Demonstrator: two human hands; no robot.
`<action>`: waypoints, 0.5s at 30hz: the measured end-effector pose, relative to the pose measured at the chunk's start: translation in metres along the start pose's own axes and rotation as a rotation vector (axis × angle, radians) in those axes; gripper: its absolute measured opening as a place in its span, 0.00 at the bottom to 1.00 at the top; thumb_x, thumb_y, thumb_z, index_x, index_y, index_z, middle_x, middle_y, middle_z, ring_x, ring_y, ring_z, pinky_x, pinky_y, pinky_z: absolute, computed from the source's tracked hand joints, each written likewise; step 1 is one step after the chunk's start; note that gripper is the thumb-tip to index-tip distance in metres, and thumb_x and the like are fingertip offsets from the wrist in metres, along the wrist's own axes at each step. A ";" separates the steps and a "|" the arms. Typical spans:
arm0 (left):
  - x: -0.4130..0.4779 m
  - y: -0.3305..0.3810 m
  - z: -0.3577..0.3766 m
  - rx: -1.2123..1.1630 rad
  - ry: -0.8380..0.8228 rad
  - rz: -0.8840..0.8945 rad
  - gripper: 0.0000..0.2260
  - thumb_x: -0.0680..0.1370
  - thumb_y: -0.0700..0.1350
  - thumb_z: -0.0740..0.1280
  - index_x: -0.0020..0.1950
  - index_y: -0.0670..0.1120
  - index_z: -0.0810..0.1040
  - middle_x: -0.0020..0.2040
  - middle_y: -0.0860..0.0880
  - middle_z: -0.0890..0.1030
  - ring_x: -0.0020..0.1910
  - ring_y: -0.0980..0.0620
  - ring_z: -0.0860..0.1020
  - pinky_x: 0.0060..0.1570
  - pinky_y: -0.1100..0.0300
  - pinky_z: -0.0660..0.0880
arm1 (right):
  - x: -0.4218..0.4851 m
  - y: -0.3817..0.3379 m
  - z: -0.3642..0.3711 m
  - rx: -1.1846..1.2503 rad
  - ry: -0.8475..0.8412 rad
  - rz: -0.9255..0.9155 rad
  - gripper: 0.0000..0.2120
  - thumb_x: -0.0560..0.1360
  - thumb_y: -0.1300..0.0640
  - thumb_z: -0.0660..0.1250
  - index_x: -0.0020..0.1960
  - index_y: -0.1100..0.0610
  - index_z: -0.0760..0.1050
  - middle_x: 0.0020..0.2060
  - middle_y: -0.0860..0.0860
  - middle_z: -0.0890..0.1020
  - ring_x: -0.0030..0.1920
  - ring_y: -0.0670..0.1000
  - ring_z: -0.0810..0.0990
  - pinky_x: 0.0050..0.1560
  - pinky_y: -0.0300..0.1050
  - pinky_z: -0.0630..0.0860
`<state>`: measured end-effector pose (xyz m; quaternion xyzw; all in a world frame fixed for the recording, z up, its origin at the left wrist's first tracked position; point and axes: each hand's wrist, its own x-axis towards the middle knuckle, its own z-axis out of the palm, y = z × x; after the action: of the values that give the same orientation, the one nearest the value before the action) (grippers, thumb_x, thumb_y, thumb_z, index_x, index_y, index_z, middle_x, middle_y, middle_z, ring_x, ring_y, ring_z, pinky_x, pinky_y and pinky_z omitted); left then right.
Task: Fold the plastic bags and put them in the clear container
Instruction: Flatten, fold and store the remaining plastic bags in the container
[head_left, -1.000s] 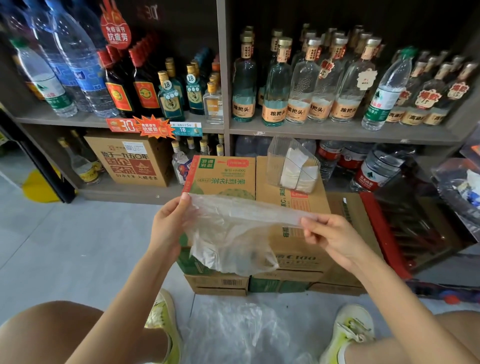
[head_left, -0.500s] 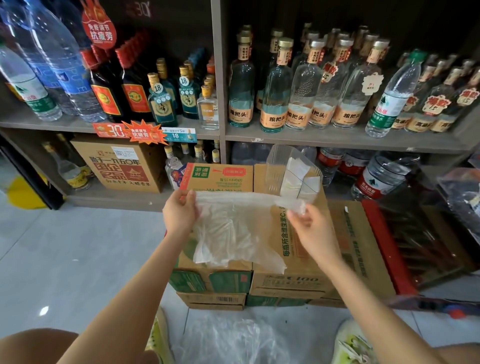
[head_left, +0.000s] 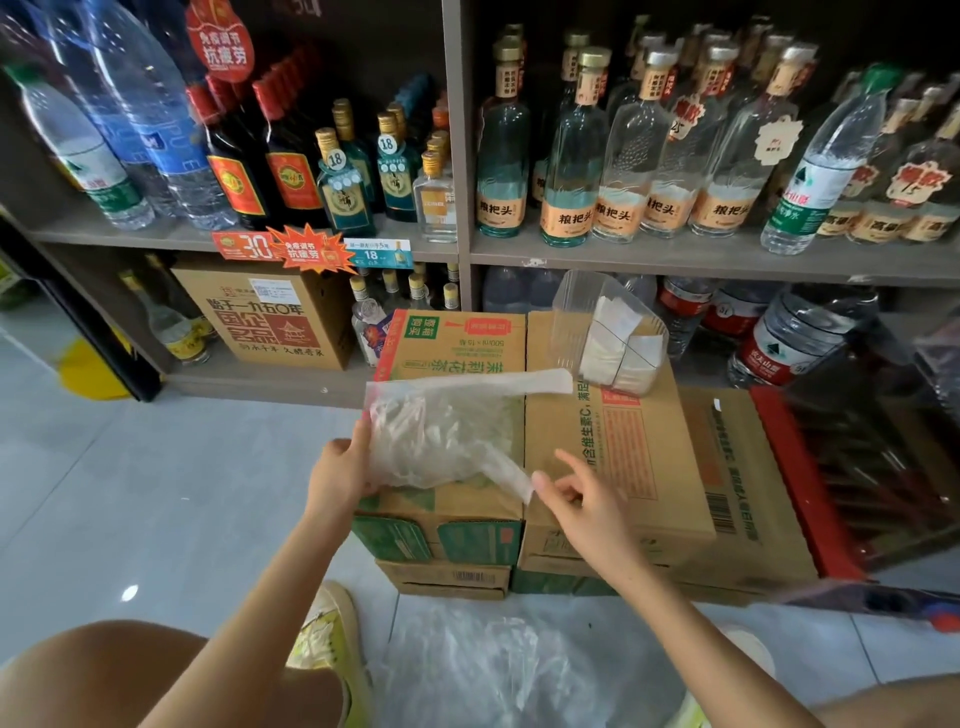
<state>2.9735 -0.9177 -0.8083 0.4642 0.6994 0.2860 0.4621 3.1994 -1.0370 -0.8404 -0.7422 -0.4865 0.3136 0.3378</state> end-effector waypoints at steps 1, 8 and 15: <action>-0.005 -0.005 -0.003 -0.077 -0.049 -0.044 0.19 0.81 0.58 0.58 0.45 0.42 0.73 0.42 0.43 0.78 0.42 0.43 0.79 0.39 0.54 0.78 | -0.001 -0.003 0.002 0.000 -0.012 0.005 0.40 0.68 0.26 0.50 0.72 0.49 0.64 0.41 0.39 0.82 0.51 0.39 0.77 0.69 0.58 0.64; -0.010 -0.025 -0.004 -0.285 -0.047 -0.096 0.02 0.78 0.36 0.64 0.46 0.42 0.74 0.44 0.42 0.77 0.38 0.47 0.79 0.29 0.65 0.79 | -0.002 -0.023 0.016 0.200 0.034 -0.005 0.11 0.78 0.44 0.61 0.54 0.48 0.76 0.37 0.45 0.83 0.41 0.45 0.81 0.50 0.50 0.78; -0.005 -0.025 -0.005 -0.083 -0.005 0.009 0.11 0.77 0.34 0.62 0.57 0.43 0.76 0.44 0.47 0.79 0.37 0.46 0.81 0.46 0.47 0.81 | 0.006 -0.039 -0.006 0.560 -0.087 0.135 0.19 0.73 0.52 0.69 0.62 0.49 0.70 0.43 0.46 0.85 0.45 0.42 0.81 0.52 0.42 0.69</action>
<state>2.9599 -0.9323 -0.8249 0.4484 0.6839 0.3156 0.4813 3.1863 -1.0209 -0.8060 -0.6366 -0.3444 0.4889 0.4869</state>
